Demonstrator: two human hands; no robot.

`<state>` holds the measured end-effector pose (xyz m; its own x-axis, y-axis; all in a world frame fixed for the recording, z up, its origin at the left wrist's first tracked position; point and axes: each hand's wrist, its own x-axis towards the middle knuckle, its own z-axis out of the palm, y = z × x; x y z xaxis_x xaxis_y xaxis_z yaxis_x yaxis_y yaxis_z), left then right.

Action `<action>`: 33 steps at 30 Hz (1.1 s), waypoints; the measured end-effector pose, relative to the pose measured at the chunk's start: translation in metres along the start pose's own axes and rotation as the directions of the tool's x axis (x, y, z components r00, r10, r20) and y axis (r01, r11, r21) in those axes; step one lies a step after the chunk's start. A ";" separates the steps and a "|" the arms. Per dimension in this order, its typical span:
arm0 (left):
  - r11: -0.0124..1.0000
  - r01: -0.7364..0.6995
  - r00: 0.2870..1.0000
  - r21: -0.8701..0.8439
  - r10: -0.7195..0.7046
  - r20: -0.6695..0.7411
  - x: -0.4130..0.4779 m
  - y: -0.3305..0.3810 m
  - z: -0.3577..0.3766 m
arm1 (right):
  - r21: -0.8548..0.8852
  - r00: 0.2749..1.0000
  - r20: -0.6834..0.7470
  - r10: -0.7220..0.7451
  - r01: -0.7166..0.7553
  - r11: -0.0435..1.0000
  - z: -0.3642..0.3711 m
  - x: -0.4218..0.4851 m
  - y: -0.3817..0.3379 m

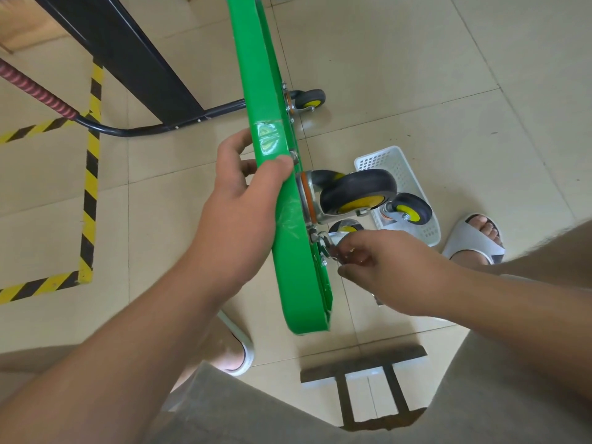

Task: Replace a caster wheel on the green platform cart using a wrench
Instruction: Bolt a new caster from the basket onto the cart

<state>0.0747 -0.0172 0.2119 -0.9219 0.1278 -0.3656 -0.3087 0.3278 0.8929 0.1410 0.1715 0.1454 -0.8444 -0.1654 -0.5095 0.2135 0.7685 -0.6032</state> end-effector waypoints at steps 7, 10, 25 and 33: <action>1.000 0.003 1.000 -0.008 -0.003 0.011 -0.001 0.000 0.000 | 0.001 0.998 -0.037 -0.049 0.049 0.999 0.005 0.009 -0.001; 1.000 0.005 1.000 -0.011 -0.005 0.008 0.000 0.000 0.000 | 0.016 0.992 -0.067 -0.106 0.107 0.994 0.007 0.012 -0.001; 1.000 -0.012 1.000 -0.013 0.012 0.002 0.000 0.000 0.000 | 0.354 0.984 0.175 0.030 -0.091 0.931 -0.010 -0.022 -0.040; 1.000 -0.016 1.000 -0.001 0.016 -0.010 0.001 -0.001 0.000 | 0.796 0.922 0.364 0.134 -0.383 0.470 -0.033 -0.025 -0.060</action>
<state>0.0745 -0.0172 0.2103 -0.9289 0.1235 -0.3491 -0.2946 0.3249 0.8987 0.1334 0.1495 0.2148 -0.5708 -0.2749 -0.7737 0.8142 -0.0678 -0.5767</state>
